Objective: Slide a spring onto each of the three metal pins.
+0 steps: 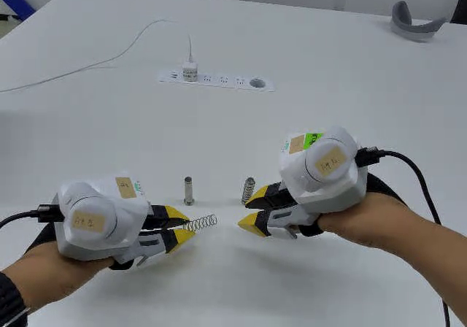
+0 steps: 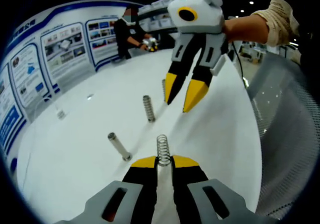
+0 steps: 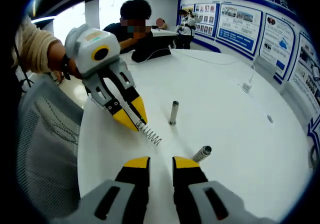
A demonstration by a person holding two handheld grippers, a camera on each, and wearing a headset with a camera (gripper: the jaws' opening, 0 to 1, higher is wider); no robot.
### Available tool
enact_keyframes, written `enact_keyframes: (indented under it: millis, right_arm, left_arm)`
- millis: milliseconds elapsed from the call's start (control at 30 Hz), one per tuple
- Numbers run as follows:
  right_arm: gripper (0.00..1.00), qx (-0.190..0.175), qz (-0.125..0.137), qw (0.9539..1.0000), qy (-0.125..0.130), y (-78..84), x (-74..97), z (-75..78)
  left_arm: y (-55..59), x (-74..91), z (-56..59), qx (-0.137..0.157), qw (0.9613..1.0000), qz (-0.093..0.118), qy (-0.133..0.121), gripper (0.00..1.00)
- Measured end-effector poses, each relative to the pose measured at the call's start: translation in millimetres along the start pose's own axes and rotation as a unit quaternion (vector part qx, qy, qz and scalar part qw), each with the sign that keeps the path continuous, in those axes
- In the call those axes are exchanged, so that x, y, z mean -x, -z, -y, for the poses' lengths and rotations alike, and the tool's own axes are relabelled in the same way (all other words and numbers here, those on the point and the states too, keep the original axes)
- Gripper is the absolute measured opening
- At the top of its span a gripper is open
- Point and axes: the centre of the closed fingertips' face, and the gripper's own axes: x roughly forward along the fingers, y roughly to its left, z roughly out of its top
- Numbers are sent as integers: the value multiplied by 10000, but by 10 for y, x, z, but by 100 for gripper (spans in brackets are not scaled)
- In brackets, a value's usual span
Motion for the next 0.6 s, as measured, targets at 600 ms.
enact_keyframes:
  millis: [600]
  right_arm:
    - [20,322,-69,9978,-573,40,-36,-266]
  left_arm:
    - [-203,11,318,-206,9972,244,673,9]
